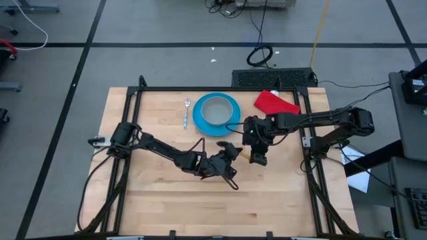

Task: Pick and place plate/cup/fork/spoon on tray
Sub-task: Put the yellow spoon into the grey bowl

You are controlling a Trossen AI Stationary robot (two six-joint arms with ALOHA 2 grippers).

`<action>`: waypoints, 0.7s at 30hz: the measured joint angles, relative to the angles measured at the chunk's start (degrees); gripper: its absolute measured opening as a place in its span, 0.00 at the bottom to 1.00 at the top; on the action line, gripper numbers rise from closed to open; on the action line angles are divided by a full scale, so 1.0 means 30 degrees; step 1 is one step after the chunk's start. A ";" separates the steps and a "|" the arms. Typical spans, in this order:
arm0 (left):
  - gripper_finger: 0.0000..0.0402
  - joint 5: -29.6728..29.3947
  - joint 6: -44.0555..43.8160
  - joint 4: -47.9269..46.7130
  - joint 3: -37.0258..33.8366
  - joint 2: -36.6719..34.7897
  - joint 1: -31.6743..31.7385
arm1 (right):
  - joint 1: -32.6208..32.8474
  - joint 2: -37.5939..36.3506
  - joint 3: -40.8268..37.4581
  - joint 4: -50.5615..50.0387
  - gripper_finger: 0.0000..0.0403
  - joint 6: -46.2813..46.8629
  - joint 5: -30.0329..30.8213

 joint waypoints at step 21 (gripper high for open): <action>0.10 -0.1596 -0.2943 -0.0248 -0.0015 0.0007 -0.0398 | 0.0000 -0.0767 0.0042 0.0899 0.51 -0.1509 0.1831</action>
